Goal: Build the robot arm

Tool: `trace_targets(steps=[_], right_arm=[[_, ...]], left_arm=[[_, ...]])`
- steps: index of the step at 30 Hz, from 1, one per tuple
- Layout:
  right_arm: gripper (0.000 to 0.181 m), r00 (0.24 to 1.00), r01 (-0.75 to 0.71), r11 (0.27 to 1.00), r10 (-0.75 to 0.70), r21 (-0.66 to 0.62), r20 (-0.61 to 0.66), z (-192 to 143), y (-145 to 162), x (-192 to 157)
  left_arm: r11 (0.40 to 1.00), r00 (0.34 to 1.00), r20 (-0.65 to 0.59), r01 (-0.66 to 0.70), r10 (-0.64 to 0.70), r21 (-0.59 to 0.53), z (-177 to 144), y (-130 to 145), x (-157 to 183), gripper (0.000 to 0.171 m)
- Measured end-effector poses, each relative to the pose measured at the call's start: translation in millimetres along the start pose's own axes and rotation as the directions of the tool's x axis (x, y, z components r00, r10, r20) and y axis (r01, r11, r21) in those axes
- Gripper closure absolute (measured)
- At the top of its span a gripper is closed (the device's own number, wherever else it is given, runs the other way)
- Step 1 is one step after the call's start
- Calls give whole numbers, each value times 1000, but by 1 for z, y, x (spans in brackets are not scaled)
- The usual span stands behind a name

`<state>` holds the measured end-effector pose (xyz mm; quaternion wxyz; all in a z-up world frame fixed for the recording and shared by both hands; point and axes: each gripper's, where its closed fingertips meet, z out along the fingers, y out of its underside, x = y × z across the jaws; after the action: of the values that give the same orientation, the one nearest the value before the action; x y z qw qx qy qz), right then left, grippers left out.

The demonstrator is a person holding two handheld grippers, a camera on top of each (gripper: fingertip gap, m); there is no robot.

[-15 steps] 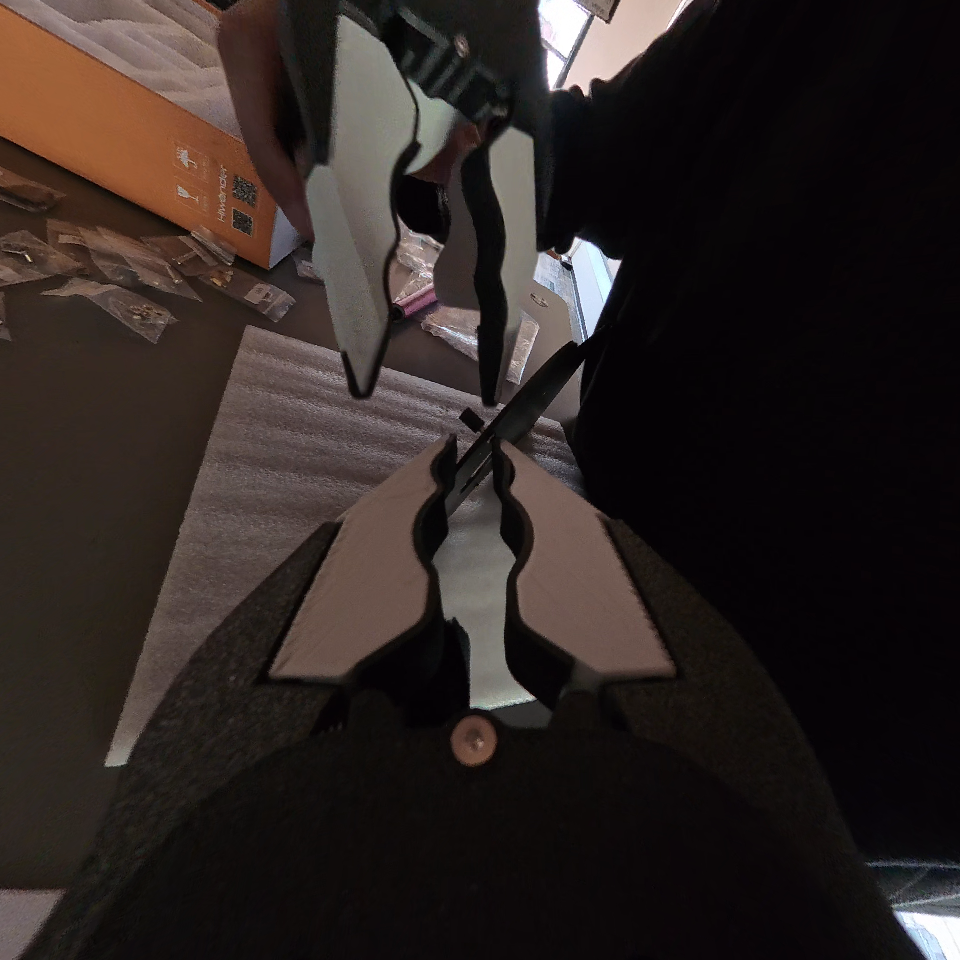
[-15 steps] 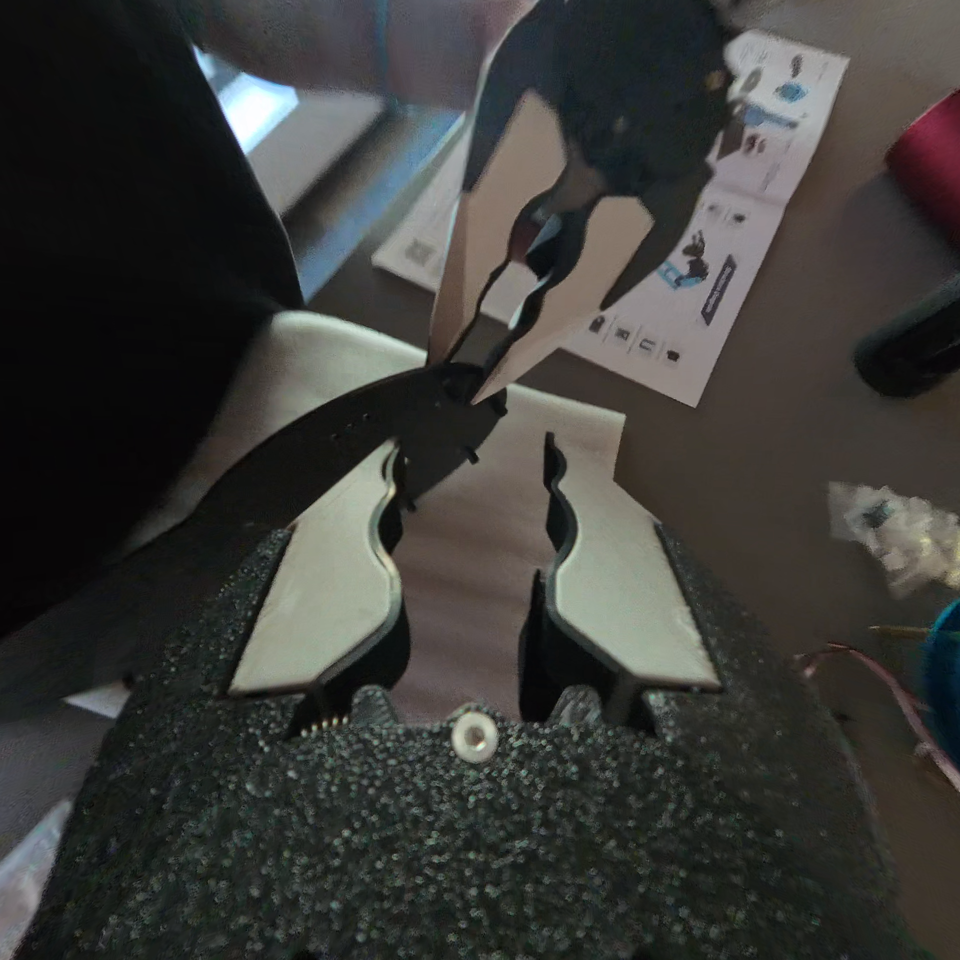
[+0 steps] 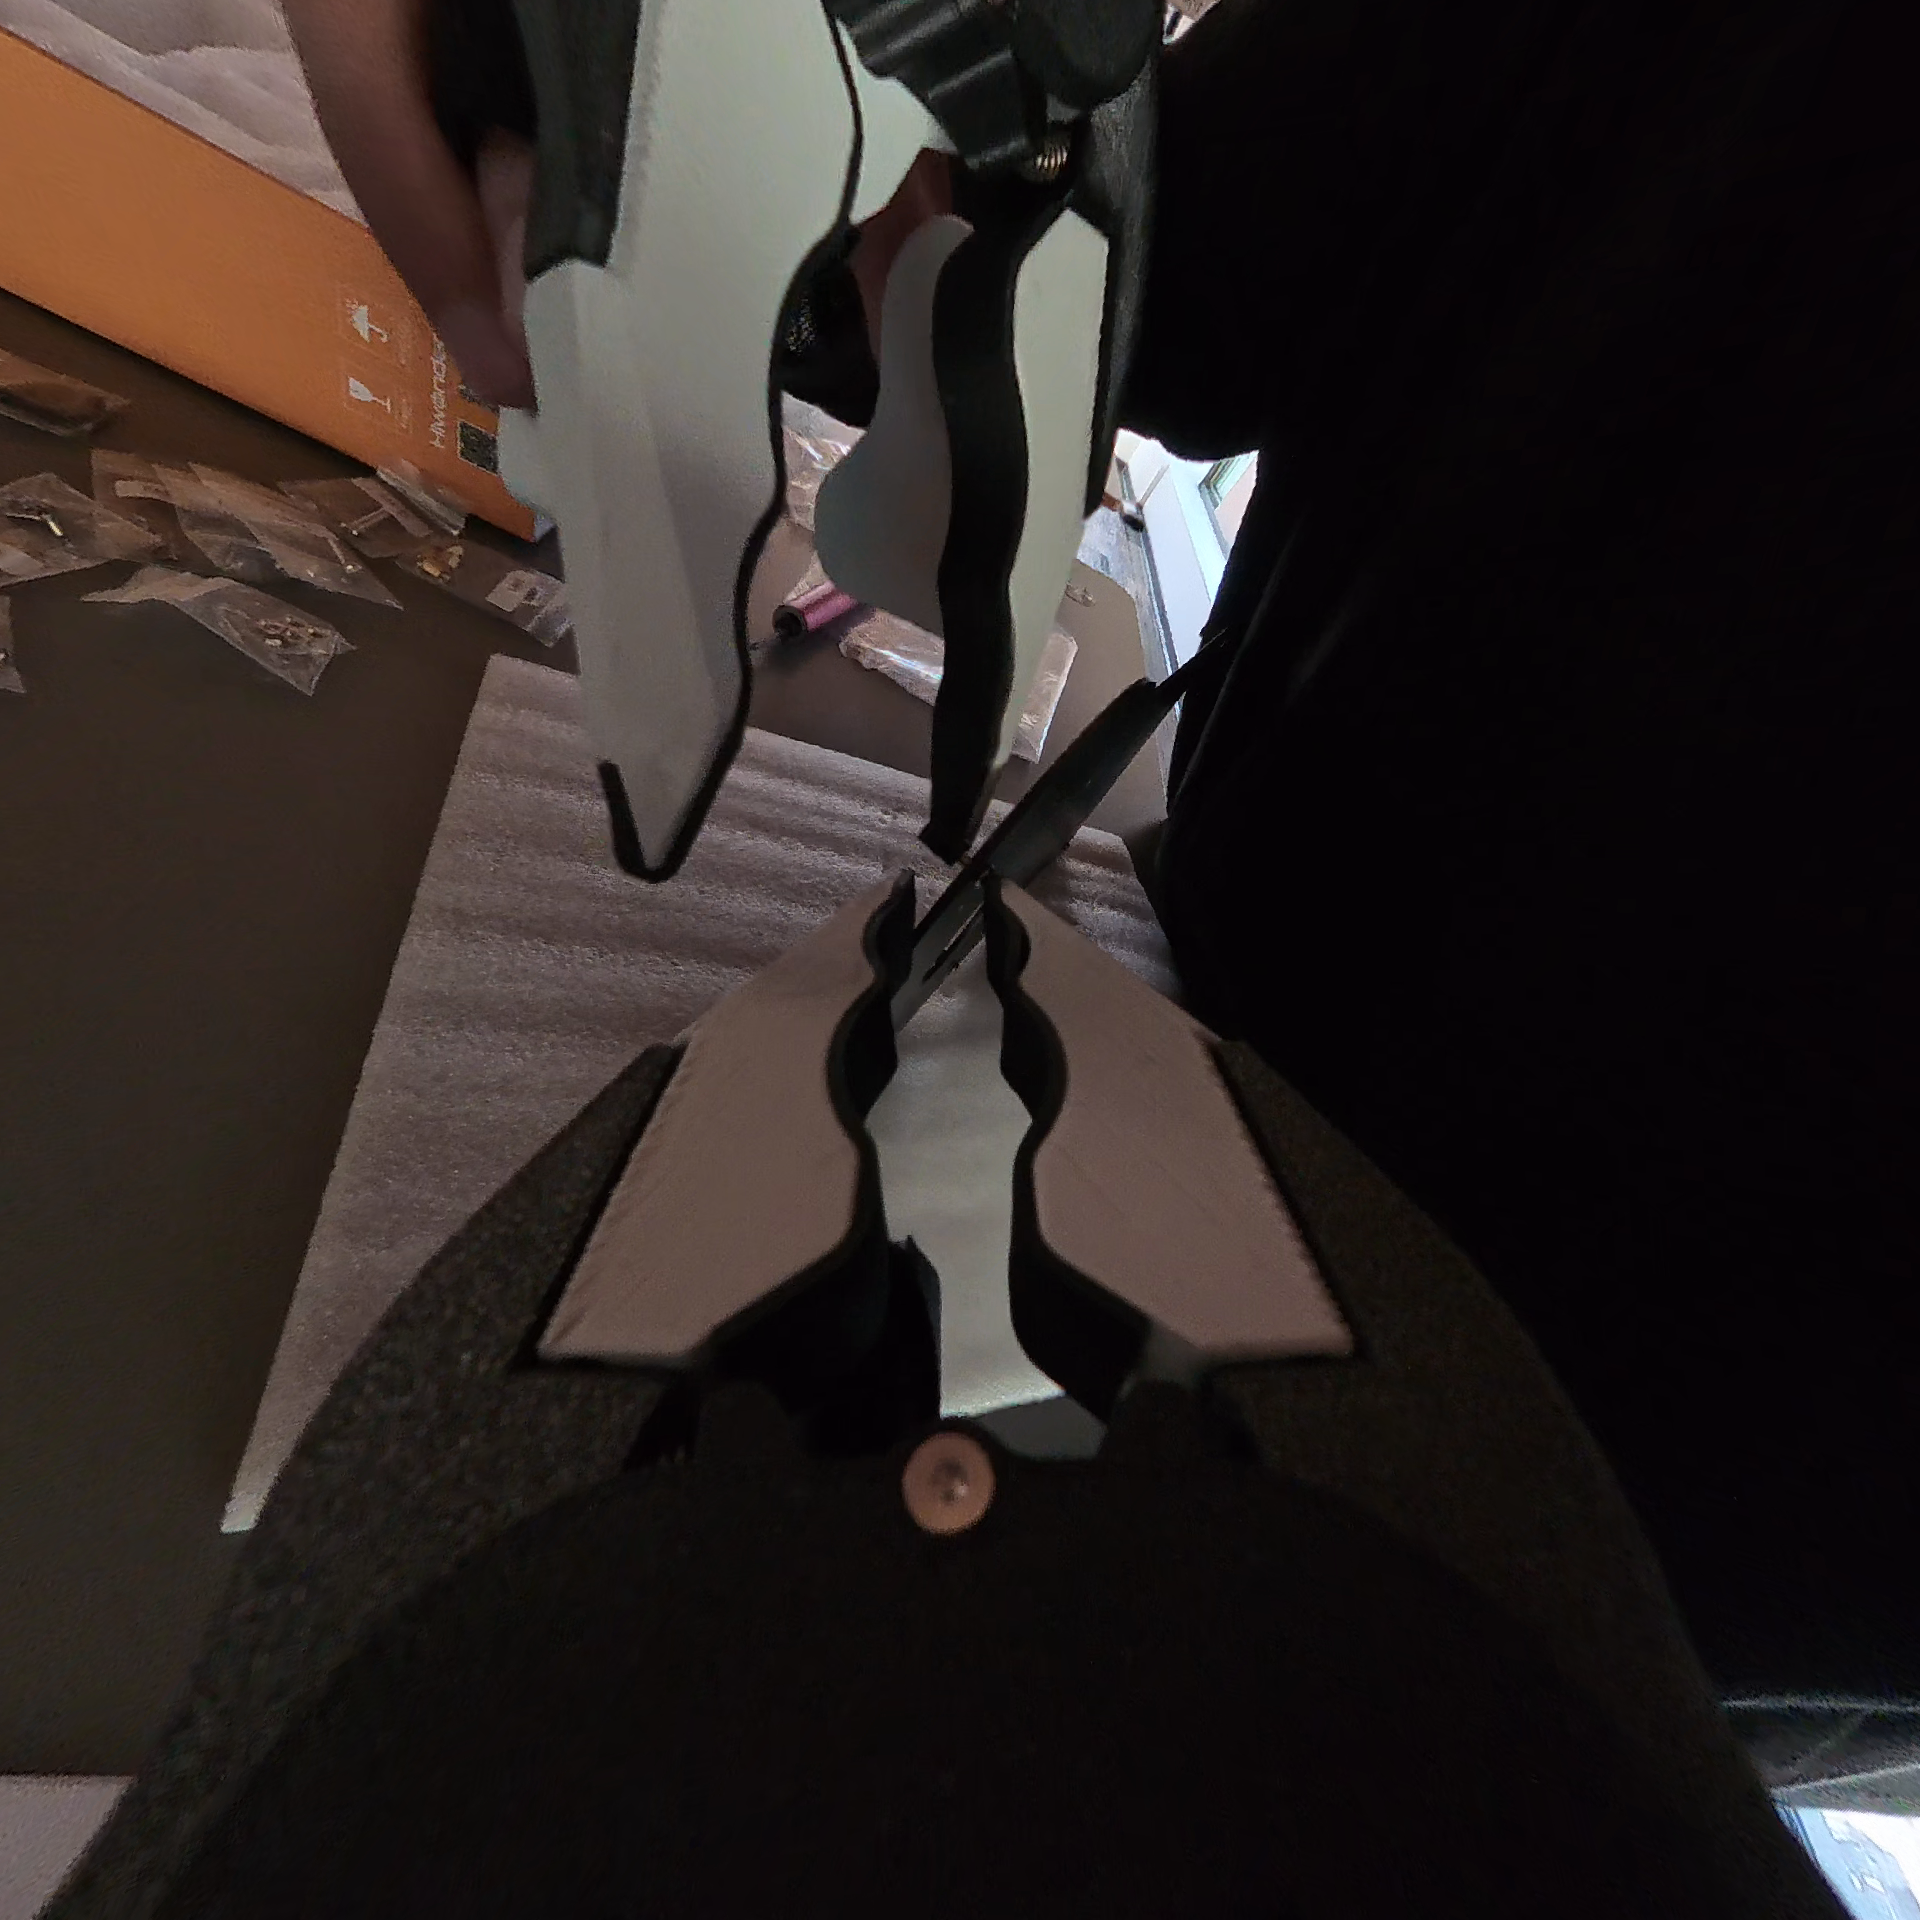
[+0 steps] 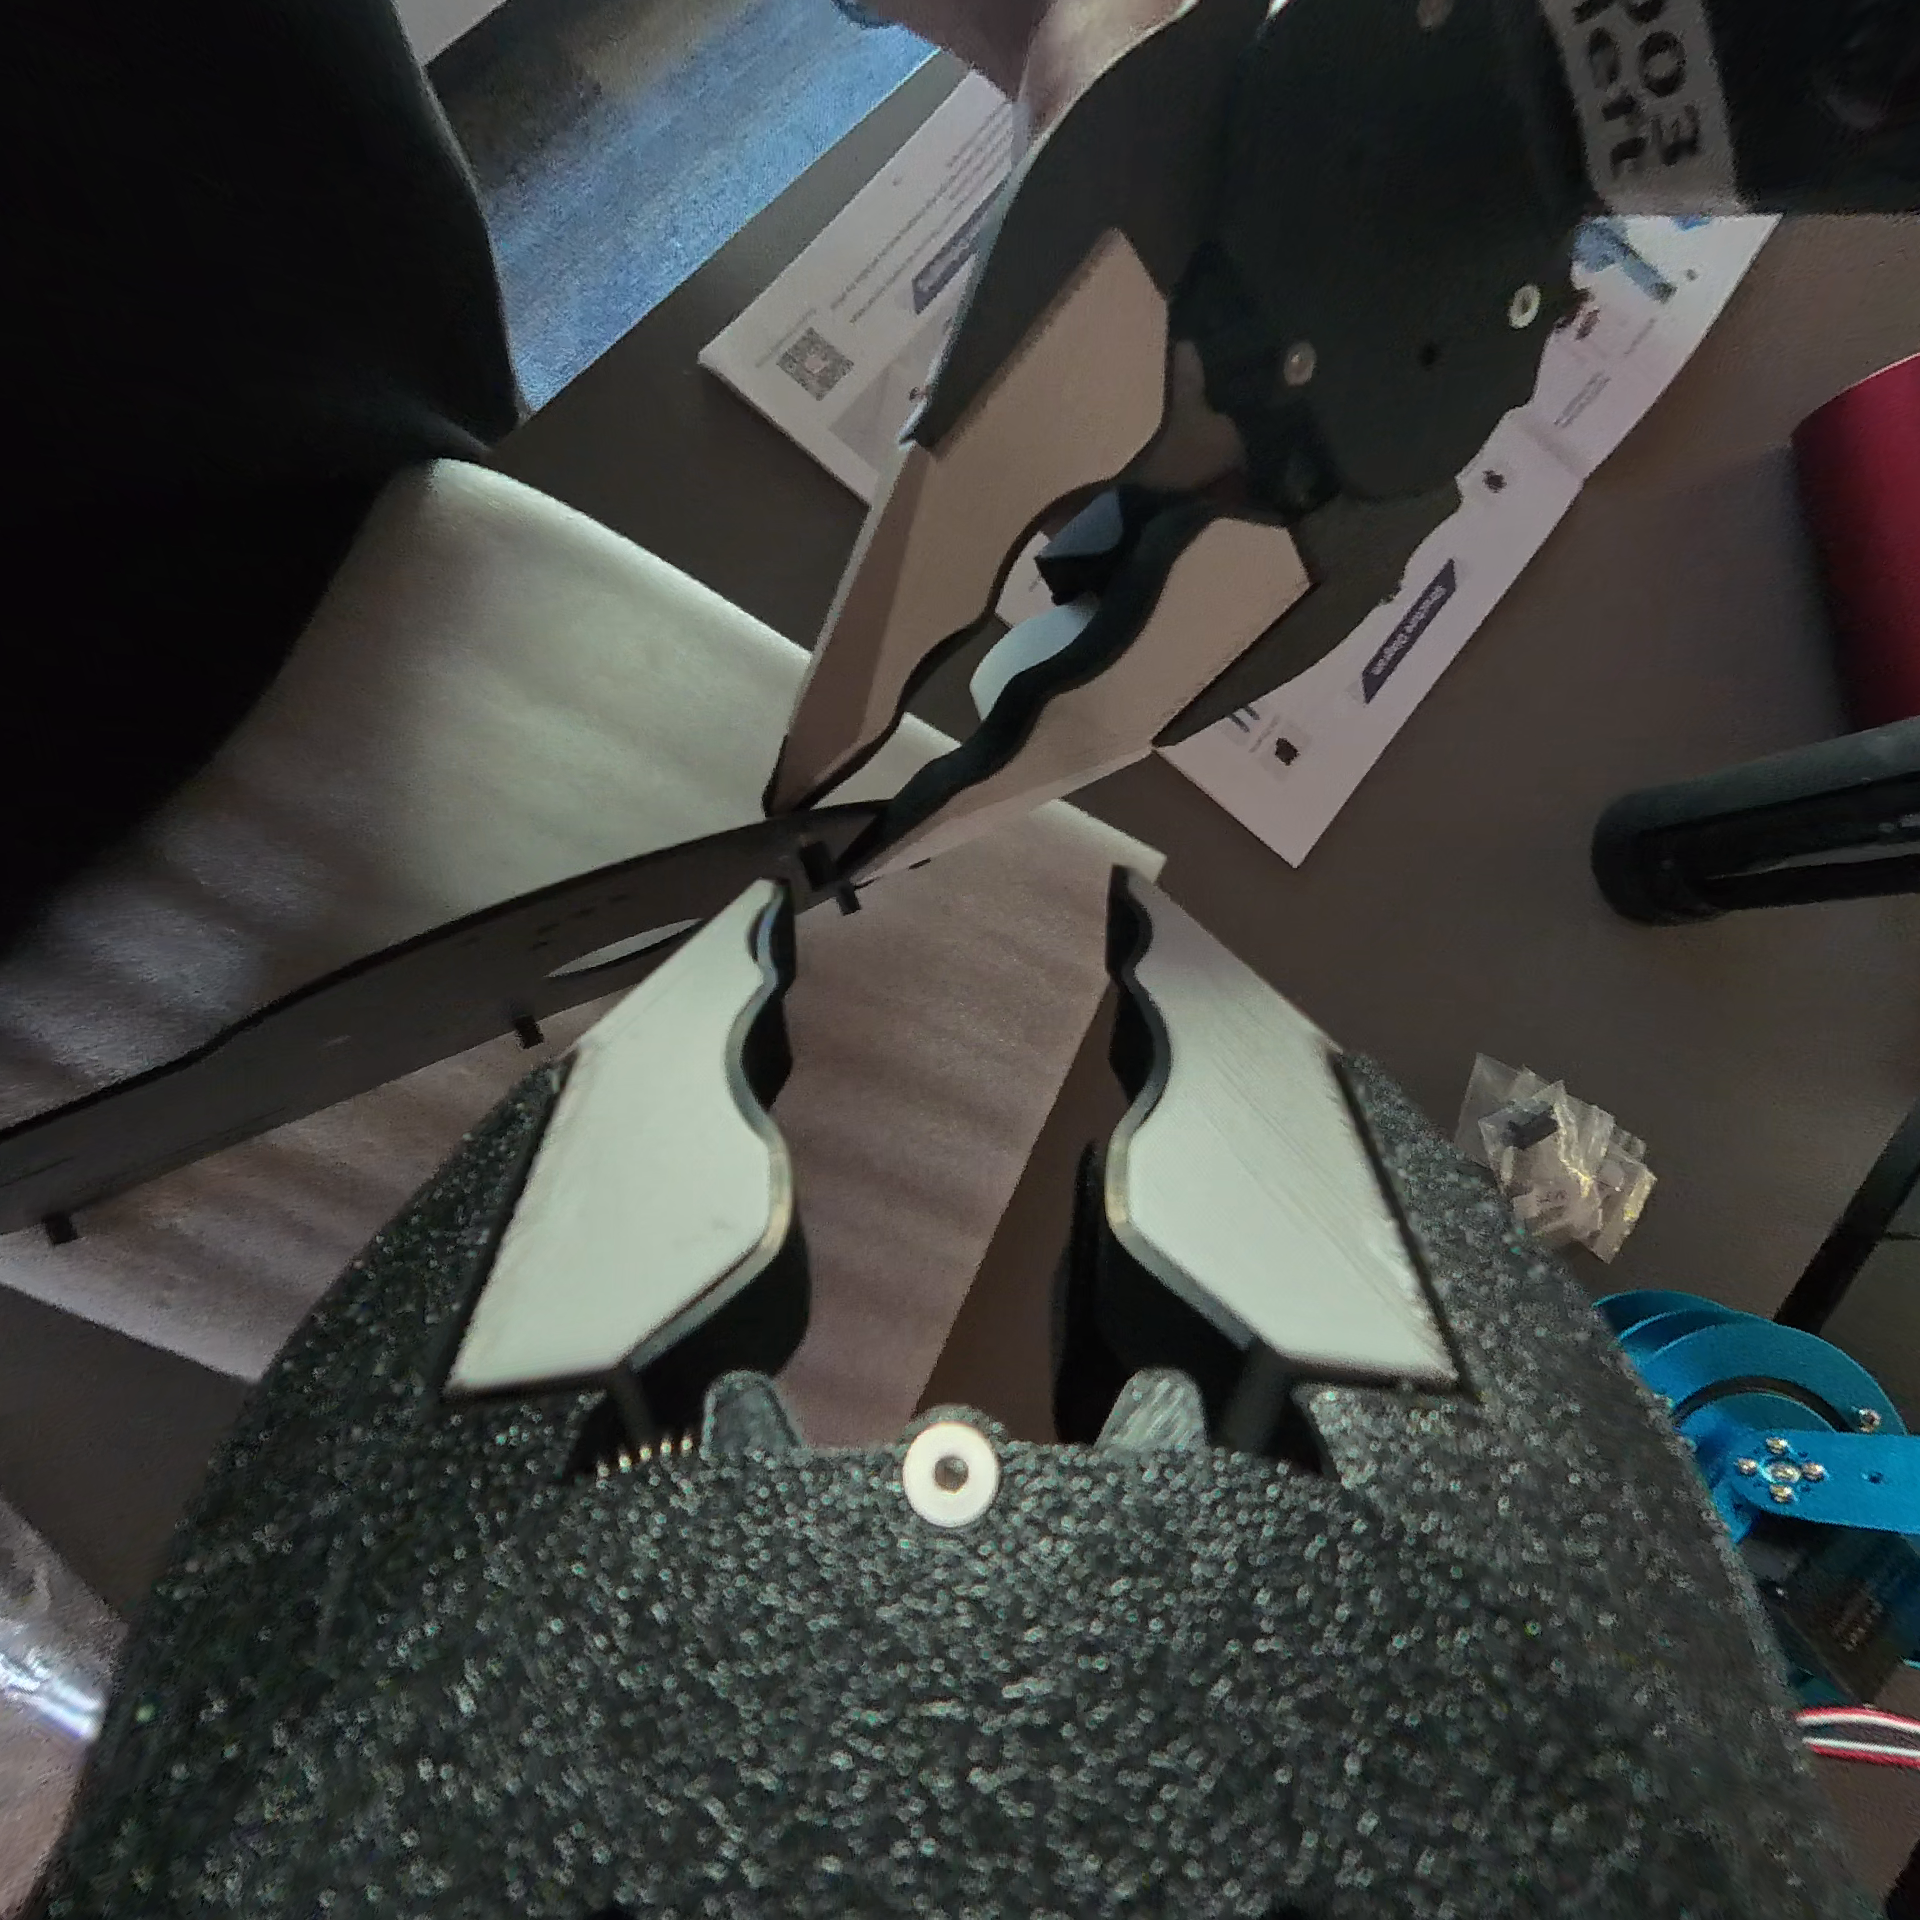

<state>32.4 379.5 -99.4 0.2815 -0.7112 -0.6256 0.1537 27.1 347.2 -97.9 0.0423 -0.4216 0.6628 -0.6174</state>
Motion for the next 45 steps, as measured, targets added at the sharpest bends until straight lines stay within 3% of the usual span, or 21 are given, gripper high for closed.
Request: trace_targets(steps=[5, 11, 15, 18, 21, 25, 28, 32, 37, 39, 40, 42, 45], right_arm=[[113, 999, 30, 999, -31, -42, -24, 7, 2, 7], [117, 999, 17, 1000, -17, -4, -27, -17, -6, 8], [111, 999, 50, 996, -52, -79, -15, 1, 6, 5], [106, 998, 51, 997, -54, -49, -41, -4, -5, 11], [115, 999, 36, 999, -36, -13, -36, -17, -9, 13], [110, 998, 64, 995, -66, -83, -18, 0, 3, 9], [104, 998, 63, 996, -65, -68, -24, 0, -3, 12], [110, 998, 62, 997, -62, -50, -1, -13, -6, 10], [109, 994, 109, 990, -108, -89, 11, 7, -3, 7], [103, 998, 67, 996, -67, -59, 7, -3, -10, 13], [113, 999, 53, 998, -53, -33, -1, -11, -14, 17], [111, 998, 56, 998, -56, -25, 13, -19, -14, 15], [105, 995, 88, 992, -83, -90, 61, -1, -4, 3]], left_arm=[[1000, 1000, 3, -2, 2, 6, 1, -2, -3, 159], [1000, 1000, 4, -3, 3, 13, 2, -3, -4, 160], [1000, 1000, 6, -5, 5, 12, 3, -3, -4, 160], [1000, 1000, 0, -6, 6, 8, 2, -2, -3, 159], [1000, 1000, 1, -7, 7, 11, 2, -2, -3, 160], [1000, 1000, 6, -8, 8, 16, 2, -2, -3, 160], [1000, 1000, 8, -13, 13, 21, 1, -1, -2, 159], [999, 1000, 7, -18, 17, 33, 1, -1, -1, 159], [999, 999, 4, -32, 32, 43, 0, 0, -1, 159], [998, 999, 7, -40, 40, 40, 0, 0, -1, 159], [998, 999, 7, -42, 42, 39, 0, 0, -1, 159], [998, 999, 5, -42, 42, 40, 0, 0, -1, 159], [998, 999, 7, -42, 41, 41, 0, 0, 0, 159]])
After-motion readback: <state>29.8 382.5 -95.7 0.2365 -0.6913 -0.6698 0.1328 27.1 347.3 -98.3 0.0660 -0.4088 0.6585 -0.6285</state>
